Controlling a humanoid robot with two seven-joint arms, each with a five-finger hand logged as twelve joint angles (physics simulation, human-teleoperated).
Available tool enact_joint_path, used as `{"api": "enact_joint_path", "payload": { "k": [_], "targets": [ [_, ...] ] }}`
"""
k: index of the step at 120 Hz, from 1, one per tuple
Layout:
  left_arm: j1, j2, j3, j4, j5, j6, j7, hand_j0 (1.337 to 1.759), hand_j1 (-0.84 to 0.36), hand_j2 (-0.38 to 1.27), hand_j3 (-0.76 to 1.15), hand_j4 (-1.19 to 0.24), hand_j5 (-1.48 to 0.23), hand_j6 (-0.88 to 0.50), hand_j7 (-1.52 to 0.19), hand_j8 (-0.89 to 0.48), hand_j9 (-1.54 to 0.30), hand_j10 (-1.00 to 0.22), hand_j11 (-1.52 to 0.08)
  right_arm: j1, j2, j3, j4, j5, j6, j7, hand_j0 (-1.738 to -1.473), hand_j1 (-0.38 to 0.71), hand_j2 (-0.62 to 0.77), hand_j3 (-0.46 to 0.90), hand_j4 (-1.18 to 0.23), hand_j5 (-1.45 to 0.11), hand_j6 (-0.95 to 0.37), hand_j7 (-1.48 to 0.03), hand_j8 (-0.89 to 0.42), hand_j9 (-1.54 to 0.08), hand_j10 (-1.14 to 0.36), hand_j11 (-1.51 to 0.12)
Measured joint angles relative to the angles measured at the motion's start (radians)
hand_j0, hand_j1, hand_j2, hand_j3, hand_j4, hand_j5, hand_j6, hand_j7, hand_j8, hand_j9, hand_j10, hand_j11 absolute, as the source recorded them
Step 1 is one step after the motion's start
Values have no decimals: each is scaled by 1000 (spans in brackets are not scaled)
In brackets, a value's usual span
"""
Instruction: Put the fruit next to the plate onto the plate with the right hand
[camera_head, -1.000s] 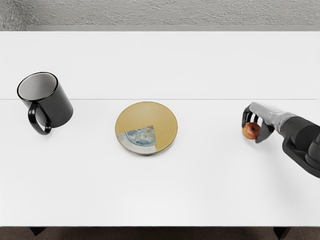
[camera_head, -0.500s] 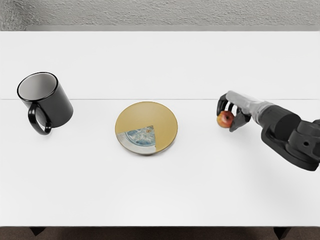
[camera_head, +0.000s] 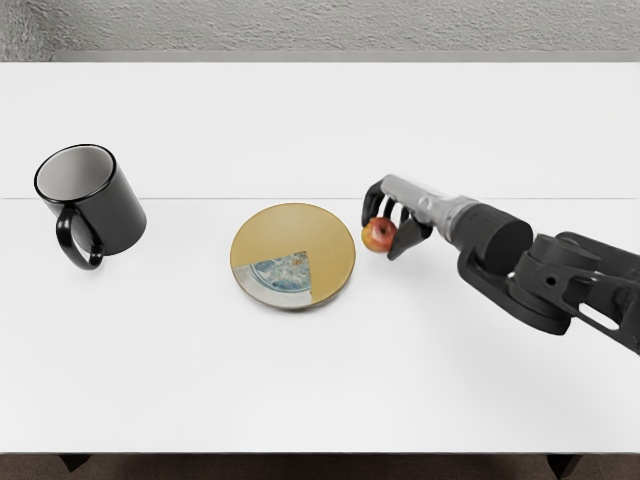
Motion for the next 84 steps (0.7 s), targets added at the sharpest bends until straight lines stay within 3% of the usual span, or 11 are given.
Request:
{"api": "enact_joint_path", "payload": {
  "k": [36, 60, 84],
  "targets": [
    [0, 0, 0, 0, 0, 0, 0, 1658, 339, 2, 0, -9, -11, -9, -11, -9, -11, -9, -11, 28, 99, -1, -54, -15, 9, 0, -1655, 356, 479, 0, -634, -1111, -391, -1048, -432, -1065, -797, -1066],
    [0, 0, 0, 0, 0, 0, 0, 1658, 339, 2, 0, -9, -11, -9, -11, -9, -11, -9, -11, 42, 164, -9, -80, -20, 15, 0, -1654, 265, 314, -1, -678, -1098, -439, -1049, -471, -1054, -804, -1054],
    [0, 0, 0, 0, 0, 0, 0, 1658, 339, 2, 0, -9, -11, -9, -11, -9, -11, -9, -11, 43, 212, -15, -118, -30, 19, 0, -1653, 214, 252, 0, -720, -1088, -467, -1049, -506, -1051, -806, -1051]
  ]
}}
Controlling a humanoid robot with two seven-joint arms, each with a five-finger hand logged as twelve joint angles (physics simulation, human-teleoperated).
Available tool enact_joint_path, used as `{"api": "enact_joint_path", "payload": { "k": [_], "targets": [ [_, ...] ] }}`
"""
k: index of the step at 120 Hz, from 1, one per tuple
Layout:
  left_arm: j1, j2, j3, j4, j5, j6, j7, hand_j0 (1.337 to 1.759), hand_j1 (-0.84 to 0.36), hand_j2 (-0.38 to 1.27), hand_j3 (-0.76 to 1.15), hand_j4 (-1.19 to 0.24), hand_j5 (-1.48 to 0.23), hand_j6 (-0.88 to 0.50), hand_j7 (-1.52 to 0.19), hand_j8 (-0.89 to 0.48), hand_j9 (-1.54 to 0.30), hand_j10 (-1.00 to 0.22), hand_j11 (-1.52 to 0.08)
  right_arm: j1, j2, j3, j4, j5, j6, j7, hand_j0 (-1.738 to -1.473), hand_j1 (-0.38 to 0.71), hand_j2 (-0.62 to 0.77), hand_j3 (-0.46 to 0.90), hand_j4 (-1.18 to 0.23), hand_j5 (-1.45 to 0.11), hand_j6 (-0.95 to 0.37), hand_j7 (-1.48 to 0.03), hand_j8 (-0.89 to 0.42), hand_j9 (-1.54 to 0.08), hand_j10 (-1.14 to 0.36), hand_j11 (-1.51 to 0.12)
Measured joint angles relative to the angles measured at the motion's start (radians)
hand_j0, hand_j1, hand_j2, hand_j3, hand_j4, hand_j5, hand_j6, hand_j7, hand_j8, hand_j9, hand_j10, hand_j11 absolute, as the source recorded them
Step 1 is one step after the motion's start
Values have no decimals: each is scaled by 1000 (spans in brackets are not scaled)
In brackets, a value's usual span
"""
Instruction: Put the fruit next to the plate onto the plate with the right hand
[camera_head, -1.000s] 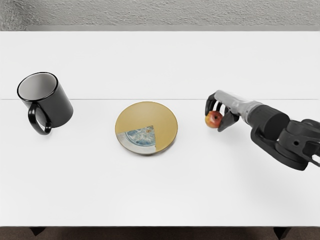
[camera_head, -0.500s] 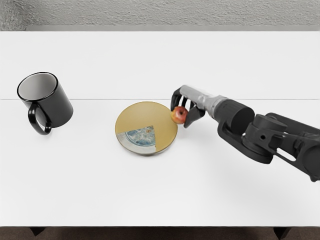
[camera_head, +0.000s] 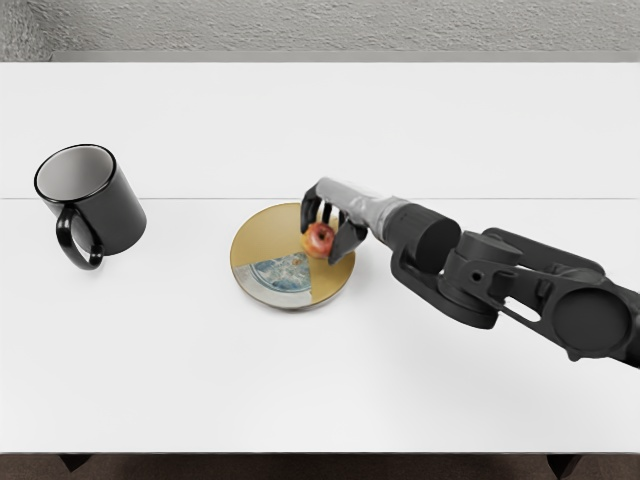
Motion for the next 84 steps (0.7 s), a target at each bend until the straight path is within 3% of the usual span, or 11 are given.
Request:
{"api": "enact_joint_path", "payload": {
  "k": [51, 55, 69, 84],
  "targets": [
    [0, 0, 0, 0, 0, 0, 0, 1658, 339, 2, 0, -9, -11, -9, -11, -9, -11, -9, -11, -12, 27, -21, -50, -3, 1, 0, -1653, 197, 244, 0, -737, -1072, -476, -1032, -509, -1053, -783, -1055],
    [0, 0, 0, 0, 0, 0, 0, 1658, 339, 2, 0, -9, -11, -9, -11, -9, -11, -9, -11, -12, 28, -21, -51, -3, 1, 0, -1654, 180, 209, 0, -691, -988, -461, -954, -494, -971, -724, -973],
    [0, 0, 0, 0, 0, 0, 0, 1658, 339, 2, 0, -9, -11, -9, -11, -9, -11, -9, -11, -13, 45, -17, -50, -3, 1, 0, -1656, -46, 118, 0, -394, -563, -265, -543, -283, -553, -413, -554],
    [0, 0, 0, 0, 0, 0, 0, 1658, 339, 2, 0, -9, -11, -9, -11, -9, -11, -9, -11, -12, 49, -5, -45, 1, 3, 0, -1657, -185, 65, 0, -214, -305, -144, -295, -154, -300, -224, -301]
  ]
}}
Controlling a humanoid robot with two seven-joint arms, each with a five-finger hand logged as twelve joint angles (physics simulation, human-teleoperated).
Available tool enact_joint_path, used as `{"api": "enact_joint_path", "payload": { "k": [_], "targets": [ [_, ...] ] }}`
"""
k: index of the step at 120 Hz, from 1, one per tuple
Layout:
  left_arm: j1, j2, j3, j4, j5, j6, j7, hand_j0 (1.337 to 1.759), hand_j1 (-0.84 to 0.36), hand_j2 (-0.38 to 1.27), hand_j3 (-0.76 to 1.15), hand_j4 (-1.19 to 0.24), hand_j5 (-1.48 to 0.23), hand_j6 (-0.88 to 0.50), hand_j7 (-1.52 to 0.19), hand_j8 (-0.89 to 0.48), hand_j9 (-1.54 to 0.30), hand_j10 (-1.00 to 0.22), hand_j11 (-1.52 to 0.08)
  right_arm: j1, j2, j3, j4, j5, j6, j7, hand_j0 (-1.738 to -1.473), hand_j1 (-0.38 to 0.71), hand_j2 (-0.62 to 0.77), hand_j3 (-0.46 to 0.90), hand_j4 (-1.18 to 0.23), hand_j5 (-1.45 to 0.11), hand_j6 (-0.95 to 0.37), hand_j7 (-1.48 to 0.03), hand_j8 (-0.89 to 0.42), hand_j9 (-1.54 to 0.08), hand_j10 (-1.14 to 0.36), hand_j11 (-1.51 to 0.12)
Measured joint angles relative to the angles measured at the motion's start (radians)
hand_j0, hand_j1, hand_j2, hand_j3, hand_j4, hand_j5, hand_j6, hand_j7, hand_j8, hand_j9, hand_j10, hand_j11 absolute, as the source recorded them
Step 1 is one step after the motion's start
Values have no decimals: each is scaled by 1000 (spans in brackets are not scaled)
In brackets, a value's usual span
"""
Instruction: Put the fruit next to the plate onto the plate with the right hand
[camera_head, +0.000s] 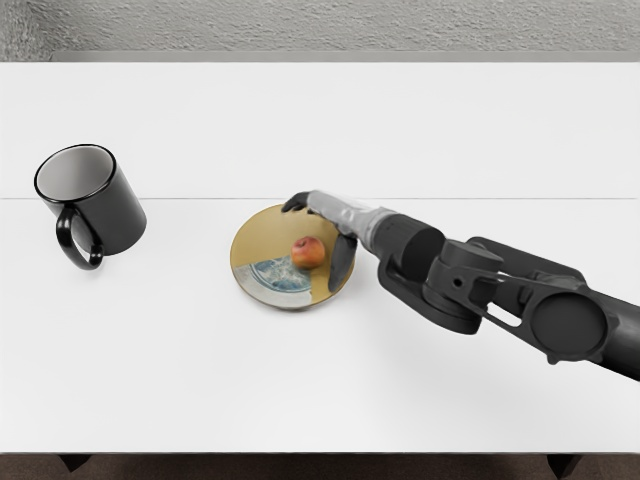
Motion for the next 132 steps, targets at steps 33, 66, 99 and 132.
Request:
{"api": "enact_joint_path", "payload": {
  "k": [33, 66, 99, 132],
  "targets": [
    [0, 0, 0, 0, 0, 0, 0, 1658, 339, 2, 0, -9, -11, -9, -11, -9, -11, -9, -11, 0, -46, 60, 46, 77, 12, 0, -1658, -307, 18, 0, -57, -80, -39, -77, -41, -78, -59, -78],
    [0, 0, 0, 0, 0, 0, 0, 1658, 339, 2, 0, -9, -11, -9, -11, -9, -11, -9, -11, -6, -173, 204, 71, 386, 180, 0, -1658, -339, 5, 0, -16, -21, -12, -20, -12, -20, -16, -20],
    [0, 0, 0, 0, 0, 0, 0, 1658, 339, 2, 0, -9, -11, -9, -11, -9, -11, -9, -11, -18, -360, 318, 20, 832, 489, 0, -1658, -347, 2, 0, -5, -6, -4, -5, -4, -5, -4, -5],
    [0, 0, 0, 0, 0, 0, 0, 1658, 339, 2, 0, -9, -11, -9, -11, -9, -11, -9, -11, -19, -495, 327, -82, 1151, 620, 0, -1658, -349, 1, 0, -2, -2, -2, -1, -1, -1, -1, -1]
  ]
}}
